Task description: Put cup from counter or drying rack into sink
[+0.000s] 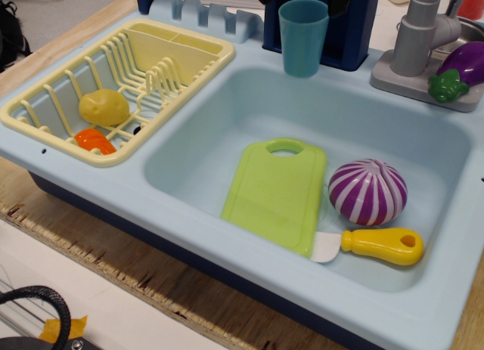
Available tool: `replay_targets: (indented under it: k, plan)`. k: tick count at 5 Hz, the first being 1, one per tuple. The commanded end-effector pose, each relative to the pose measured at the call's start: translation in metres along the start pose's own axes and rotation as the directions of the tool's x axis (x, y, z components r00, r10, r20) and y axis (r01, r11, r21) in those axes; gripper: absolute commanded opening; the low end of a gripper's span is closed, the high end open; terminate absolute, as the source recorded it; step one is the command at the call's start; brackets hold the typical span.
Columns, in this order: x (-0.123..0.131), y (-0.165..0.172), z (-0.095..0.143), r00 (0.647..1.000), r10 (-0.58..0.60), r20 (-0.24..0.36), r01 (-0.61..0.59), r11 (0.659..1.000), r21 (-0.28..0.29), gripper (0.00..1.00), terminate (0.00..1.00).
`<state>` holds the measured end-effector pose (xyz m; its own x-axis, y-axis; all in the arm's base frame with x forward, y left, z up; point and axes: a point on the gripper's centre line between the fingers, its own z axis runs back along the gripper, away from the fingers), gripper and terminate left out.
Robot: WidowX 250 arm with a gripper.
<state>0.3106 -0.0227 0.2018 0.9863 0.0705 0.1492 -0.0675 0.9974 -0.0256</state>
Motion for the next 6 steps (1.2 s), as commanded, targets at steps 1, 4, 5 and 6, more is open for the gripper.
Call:
replay_targets:
  k: [1, 4, 5, 6]
  plan:
    - [0.000, 0.000, 0.000, 1.000, 0.000, 0.000, 0.000, 1.000, 0.000, 1.00, 0.00]
    - [0.031, 0.003, -0.011, 0.993, 0.110, 0.045, -0.112, 0.993, 0.046, 1.00, 0.00]
    - [0.033, 0.005, -0.021, 0.993, 0.104, 0.055, -0.106, 0.994, 0.023, 1.00, 0.00]
    - [0.027, 0.007, -0.030, 0.990, 0.119, 0.075, -0.120, 0.993, 0.012, 1.00, 0.00]
